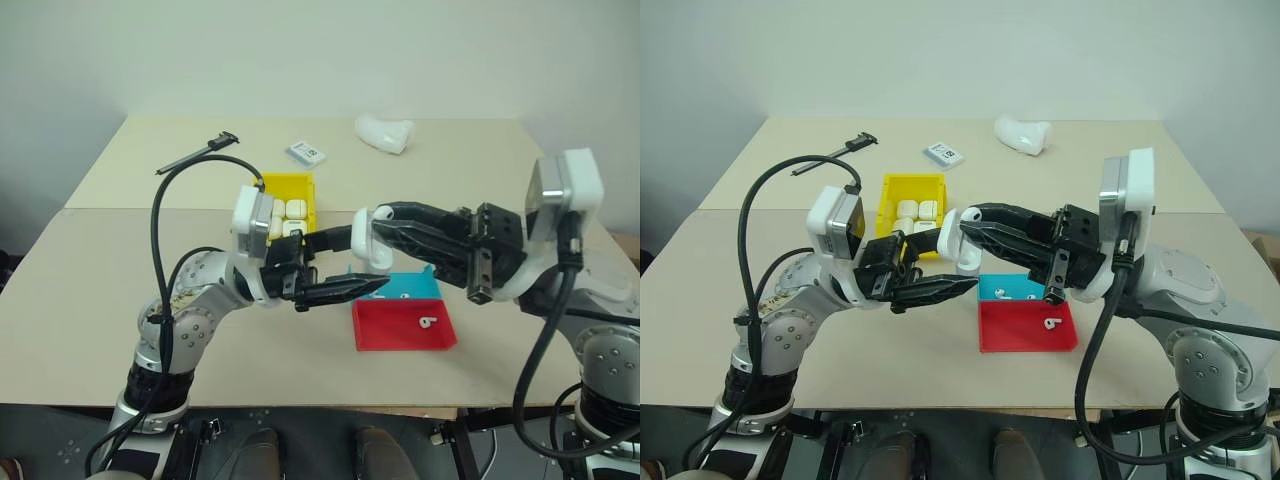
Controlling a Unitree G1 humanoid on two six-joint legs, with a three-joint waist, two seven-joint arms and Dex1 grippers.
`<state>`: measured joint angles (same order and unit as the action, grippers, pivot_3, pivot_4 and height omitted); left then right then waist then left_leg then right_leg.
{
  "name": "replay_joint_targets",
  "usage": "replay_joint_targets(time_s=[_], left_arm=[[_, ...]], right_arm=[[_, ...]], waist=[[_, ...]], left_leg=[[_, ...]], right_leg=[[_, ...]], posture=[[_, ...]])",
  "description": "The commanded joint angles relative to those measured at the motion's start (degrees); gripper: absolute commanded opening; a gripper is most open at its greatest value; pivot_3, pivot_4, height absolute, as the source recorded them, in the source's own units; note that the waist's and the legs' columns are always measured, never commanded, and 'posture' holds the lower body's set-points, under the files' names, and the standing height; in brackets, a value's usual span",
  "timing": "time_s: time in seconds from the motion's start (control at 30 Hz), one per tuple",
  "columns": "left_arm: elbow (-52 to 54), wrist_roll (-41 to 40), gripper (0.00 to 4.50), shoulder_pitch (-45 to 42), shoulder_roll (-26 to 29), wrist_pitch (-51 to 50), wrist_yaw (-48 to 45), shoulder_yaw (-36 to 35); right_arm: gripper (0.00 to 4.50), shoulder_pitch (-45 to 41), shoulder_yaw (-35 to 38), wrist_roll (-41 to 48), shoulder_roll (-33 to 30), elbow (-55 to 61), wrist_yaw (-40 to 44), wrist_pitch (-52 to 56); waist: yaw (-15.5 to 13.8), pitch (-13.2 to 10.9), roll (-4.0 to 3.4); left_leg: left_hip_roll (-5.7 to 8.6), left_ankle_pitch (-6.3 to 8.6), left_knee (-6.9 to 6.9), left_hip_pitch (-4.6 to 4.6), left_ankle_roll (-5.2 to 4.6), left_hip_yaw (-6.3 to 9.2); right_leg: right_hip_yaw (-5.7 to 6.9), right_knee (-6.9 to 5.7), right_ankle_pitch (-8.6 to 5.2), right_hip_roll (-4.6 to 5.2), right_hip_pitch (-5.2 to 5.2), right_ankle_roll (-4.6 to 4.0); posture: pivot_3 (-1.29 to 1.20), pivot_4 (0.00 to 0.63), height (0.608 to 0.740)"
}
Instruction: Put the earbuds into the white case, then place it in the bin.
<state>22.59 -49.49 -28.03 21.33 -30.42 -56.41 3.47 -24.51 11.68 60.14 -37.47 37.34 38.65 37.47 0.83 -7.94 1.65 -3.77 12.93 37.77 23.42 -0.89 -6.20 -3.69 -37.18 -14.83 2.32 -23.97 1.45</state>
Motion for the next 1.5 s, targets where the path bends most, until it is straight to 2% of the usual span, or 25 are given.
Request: replay_joint_targets(time_s=[0.03, 0.07, 0.23, 0.43, 0.47, 0.7, 0.83, 0.93, 1.03, 1.13, 1.23, 1.3, 1.4, 1.5], left_arm=[[1.87, -0.68, 2.77, -0.51, -0.22, 0.83, -0.10, -0.56], [1.81, -0.58, 2.77, -0.54, -0.23, 0.96, -0.13, -0.53], [1.41, -0.07, 2.77, -0.72, -0.37, 1.54, -0.42, -0.44], [1.16, 0.61, 2.77, -0.83, -0.78, 1.92, -0.57, -0.57], [1.15, 0.72, 2.77, -0.81, -0.86, 1.97, -0.55, -0.59], [1.18, 1.43, 2.77, -0.61, -0.85, 2.05, -0.10, -1.13], [1.30, 1.98, 2.77, -0.14, -0.69, 2.63, 0.14, -1.55], [1.43, 2.50, 2.77, 0.02, -1.17, 3.47, 0.91, -1.50], [1.73, 2.62, 2.77, 0.35, -1.15, 3.96, 1.43, -1.60], [2.36, 2.61, 2.77, 0.93, -0.95, 4.27, 1.97, -1.87], [2.94, 2.75, 2.77, 1.33, -0.98, 4.42, 2.78, -2.09], [3.17, 2.73, 2.77, 1.44, -0.98, 4.41, 3.08, -2.13], [3.74, 2.52, 2.77, 1.74, -0.73, 4.25, 3.52, -2.29], [3.91, 2.38, 2.77, 1.79, -0.53, 4.20, 3.77, -2.40]], right_arm=[[0.58, -0.21, -0.60, -1.97, -1.22, 0.05, 0.86, -1.15], [0.58, -0.10, -0.63, -1.98, -1.62, -0.11, 1.56, -1.06], [2.15, 0.46, -0.75, -1.95, -3.26, -0.63, 5.04, -1.46], [4.36, 0.45, -0.97, -3.01, -3.54, -0.88, 5.98, -2.37], [4.46, 0.42, -0.98, -3.11, -3.55, -0.94, 6.03, -2.45], [4.46, 0.18, 1.23, -3.48, -4.21, -3.23, 6.02, -2.78], [4.46, -0.76, 3.48, -6.58, -7.48, -7.85, 10.06, -5.09], [4.46, -2.73, 1.84, -10.42, -11.80, -13.81, 17.15, -6.62], [4.46, -5.93, -6.77, -22.55, -16.35, -20.24, 22.15, -10.64], [4.46, -11.10, -19.02, -39.04, -17.95, -27.73, 25.38, -18.61], [4.46, -18.89, -29.08, -50.28, -14.23, -37.44, 27.99, -23.56], [4.46, -22.11, -31.64, -53.55, -11.80, -42.17, 29.56, -26.19], [3.91, -27.56, -36.32, -58.78, -7.97, -51.71, 34.78, -36.32], [2.88, -31.46, -38.58, -62.03, -4.71, -59.45, 37.94, -41.25]], waist=[[0.01, 0.00, 0.00], [0.01, 0.00, 0.00], [0.02, 0.00, 0.00], [0.02, 0.00, 0.00], [0.00, 0.00, 0.00], [0.01, 0.00, 0.00], [-0.04, 0.00, 0.00], [-0.05, -0.01, 0.00], [0.20, -0.01, -0.01], [0.36, -0.01, -0.01], [0.65, -0.02, -0.03], [0.61, -0.04, -0.06], [0.16, -0.06, -0.10], [-0.04, -0.06, -0.10]], left_leg=[[0.00, 0.00, 0.00, 0.00, 0.00, 0.00], [0.00, 0.00, 0.00, 0.00, 0.00, 0.00], [0.00, 0.00, 0.00, 0.00, 0.00, 0.00], [0.00, 0.00, 0.00, 0.00, 0.00, 0.00], [0.00, 0.00, 0.00, 0.00, 0.00, 0.00], [0.00, 0.00, 0.00, 0.00, 0.00, 0.00], [0.01, 0.00, 0.00, 0.00, 0.00, -0.01], [0.01, 0.00, 0.00, -0.01, -0.01, -0.03], [0.00, 0.02, -0.01, -0.03, -0.03, -0.05], [-0.04, 0.02, -0.02, -0.06, -0.03, -0.08], [-0.05, 0.01, -0.03, -0.06, -0.03, -0.15], [-0.05, 0.01, -0.02, -0.04, -0.03, -0.16], [-0.04, 0.01, -0.01, 0.10, -0.03, -0.16], [-0.03, 0.02, 0.02, 0.12, -0.03, -0.21]], right_leg=[[0.00, 0.00, 0.00, 0.00, 0.00, 0.00], [0.00, 0.00, 0.00, 0.00, 0.00, 0.00], [0.00, 0.01, 0.00, 0.00, 0.00, 0.00], [0.00, 0.01, 0.00, 0.00, 0.00, 0.00], [0.00, 0.01, 0.00, 0.00, 0.00, 0.00], [0.00, 0.01, 0.00, 0.00, 0.00, 0.00], [0.00, 0.01, 0.00, 0.01, 0.00, 0.00], [-0.01, 0.03, 0.00, 0.01, 0.00, 0.00], [-0.04, 0.04, 0.00, 0.00, 0.00, 0.00], [-0.06, 0.03, 0.00, -0.05, -0.04, -0.01], [-0.15, 0.02, 0.01, -0.07, -0.10, -0.02], [-0.16, 0.02, 0.01, -0.08, -0.12, -0.02], [-0.13, 0.04, 0.00, -0.07, -0.21, -0.01], [-0.13, 0.10, 0.01, -0.02, -0.19, -0.01]], posture=[[0.00, 0.150, 0.740], [0.00, 0.150, 0.740], [0.00, 0.150, 0.740], [0.00, 0.150, 0.740], [0.00, 0.150, 0.740], [0.00, 0.150, 0.740], [0.00, 0.150, 0.740], [0.00, 0.150, 0.740], [0.00, 0.150, 0.740], [0.00, 0.150, 0.740], [0.00, 0.150, 0.740], [0.00, 0.150, 0.740], [0.00, 0.150, 0.740], [0.00, 0.150, 0.740]])
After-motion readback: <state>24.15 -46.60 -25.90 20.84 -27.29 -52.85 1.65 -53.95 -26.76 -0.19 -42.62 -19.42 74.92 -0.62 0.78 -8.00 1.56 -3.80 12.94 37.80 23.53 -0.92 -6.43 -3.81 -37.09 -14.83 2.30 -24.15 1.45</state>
